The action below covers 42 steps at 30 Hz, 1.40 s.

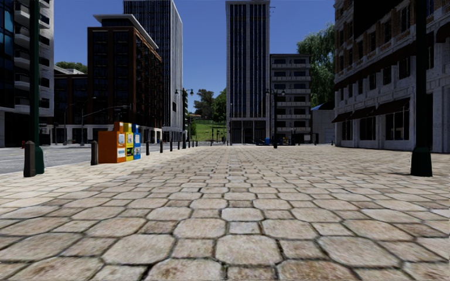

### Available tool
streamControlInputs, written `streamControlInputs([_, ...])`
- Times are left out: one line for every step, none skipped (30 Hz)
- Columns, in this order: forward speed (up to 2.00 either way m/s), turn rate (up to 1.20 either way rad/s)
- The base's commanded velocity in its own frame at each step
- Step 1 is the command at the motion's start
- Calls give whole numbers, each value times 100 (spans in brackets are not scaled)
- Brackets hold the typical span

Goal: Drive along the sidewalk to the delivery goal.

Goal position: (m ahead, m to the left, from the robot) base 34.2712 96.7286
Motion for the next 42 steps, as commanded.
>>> streamControlInputs([200,0])
streamControlInputs([200,0])
streamControlInputs([200,0])
streamControlInputs([200,0])
streamControlInputs([200,0])
streamControlInputs([200,0])
streamControlInputs([200,0])
streamControlInputs([200,0])
streamControlInputs([200,0])
streamControlInputs([200,0])
streamControlInputs([200,0])
streamControlInputs([200,0])
streamControlInputs([200,0])
streamControlInputs([200,0])
streamControlInputs([200,0])
streamControlInputs([200,0])
streamControlInputs([200,0])
streamControlInputs([200,0])
streamControlInputs([200,0])
streamControlInputs([200,0])
streamControlInputs([200,0])
streamControlInputs([200,0])
streamControlInputs([200,0])
streamControlInputs([200,0])
streamControlInputs([200,0])
streamControlInputs([200,0])
streamControlInputs([200,0])
streamControlInputs([200,0])
streamControlInputs([200,0])
streamControlInputs([200,0])
streamControlInputs([200,0])
streamControlInputs([200,0])
streamControlInputs([200,0])
streamControlInputs([200,0])
streamControlInputs([200,0])
streamControlInputs([200,0])
streamControlInputs([200,0])
streamControlInputs([200,0])
streamControlInputs([200,0])
streamControlInputs([200,0])
streamControlInputs([200,0])
streamControlInputs([200,0])
